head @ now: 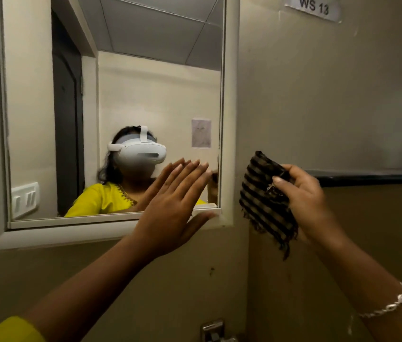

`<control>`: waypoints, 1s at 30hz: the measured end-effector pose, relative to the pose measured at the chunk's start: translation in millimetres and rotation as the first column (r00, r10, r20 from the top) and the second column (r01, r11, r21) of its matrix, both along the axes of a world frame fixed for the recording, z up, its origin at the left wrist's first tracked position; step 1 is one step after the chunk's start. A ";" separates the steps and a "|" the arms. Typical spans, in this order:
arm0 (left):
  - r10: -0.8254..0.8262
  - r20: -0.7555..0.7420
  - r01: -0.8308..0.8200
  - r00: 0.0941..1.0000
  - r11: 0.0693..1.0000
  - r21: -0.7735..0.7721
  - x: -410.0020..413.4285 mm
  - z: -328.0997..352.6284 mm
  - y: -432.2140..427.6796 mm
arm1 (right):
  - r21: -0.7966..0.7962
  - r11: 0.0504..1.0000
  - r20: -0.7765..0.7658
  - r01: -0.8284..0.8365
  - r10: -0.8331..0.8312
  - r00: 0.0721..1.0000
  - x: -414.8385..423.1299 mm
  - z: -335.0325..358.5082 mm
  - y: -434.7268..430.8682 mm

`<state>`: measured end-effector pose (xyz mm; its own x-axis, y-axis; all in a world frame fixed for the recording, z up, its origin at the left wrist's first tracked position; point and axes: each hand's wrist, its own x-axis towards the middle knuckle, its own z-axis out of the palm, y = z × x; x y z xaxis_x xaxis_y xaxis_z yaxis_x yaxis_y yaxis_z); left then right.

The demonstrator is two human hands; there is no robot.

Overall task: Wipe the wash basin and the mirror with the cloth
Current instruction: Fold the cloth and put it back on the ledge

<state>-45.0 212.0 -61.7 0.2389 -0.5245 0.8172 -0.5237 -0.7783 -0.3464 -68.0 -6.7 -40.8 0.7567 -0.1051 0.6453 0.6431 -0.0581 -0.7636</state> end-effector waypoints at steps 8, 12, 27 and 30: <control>-0.659 -0.481 0.343 0.578 0.731 -0.590 -20.1 51.6 -46.9 | -0.123 0.948 -0.289 -0.295 0.250 0.924 -26.4 34.3 -11.8; -0.697 -0.534 0.302 0.479 0.702 -0.645 -29.7 65.8 -50.1 | -0.168 0.933 -0.317 -0.318 0.254 0.914 -33.6 45.4 -17.5; -0.660 -0.523 0.197 0.540 0.702 -0.684 -38.5 107.5 -105.9 | -0.540 0.740 -0.382 -0.402 0.210 0.900 -23.6 100.9 -79.3; -0.611 -0.506 0.182 0.609 0.729 -0.660 -32.9 116.0 -125.5 | -0.654 0.680 -0.339 -0.330 0.126 0.932 -14.6 120.5 -103.5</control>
